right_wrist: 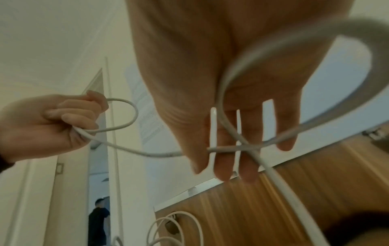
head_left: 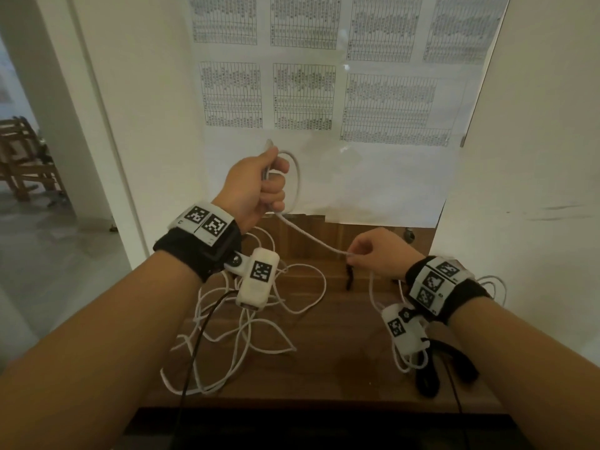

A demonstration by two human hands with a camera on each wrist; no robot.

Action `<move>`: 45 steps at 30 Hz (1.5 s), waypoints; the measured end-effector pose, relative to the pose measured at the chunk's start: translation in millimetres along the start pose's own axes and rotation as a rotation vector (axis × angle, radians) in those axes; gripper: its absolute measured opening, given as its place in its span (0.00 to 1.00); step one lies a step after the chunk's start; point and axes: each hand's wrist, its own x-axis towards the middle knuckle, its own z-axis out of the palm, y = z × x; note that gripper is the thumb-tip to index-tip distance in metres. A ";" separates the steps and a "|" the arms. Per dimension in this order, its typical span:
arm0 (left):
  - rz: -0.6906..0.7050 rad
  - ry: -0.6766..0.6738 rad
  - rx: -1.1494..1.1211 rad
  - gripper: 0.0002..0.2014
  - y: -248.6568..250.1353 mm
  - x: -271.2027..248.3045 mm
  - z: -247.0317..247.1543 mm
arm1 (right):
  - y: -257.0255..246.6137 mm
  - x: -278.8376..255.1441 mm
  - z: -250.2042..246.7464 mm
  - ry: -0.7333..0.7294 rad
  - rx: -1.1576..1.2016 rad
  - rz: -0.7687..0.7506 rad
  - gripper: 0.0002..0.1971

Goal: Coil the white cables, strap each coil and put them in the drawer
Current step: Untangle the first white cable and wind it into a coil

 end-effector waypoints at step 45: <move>-0.236 0.186 -0.109 0.15 -55.9 -11.5 47.8 | -50.2 -15.5 22.4 0.393 0.550 -0.265 0.19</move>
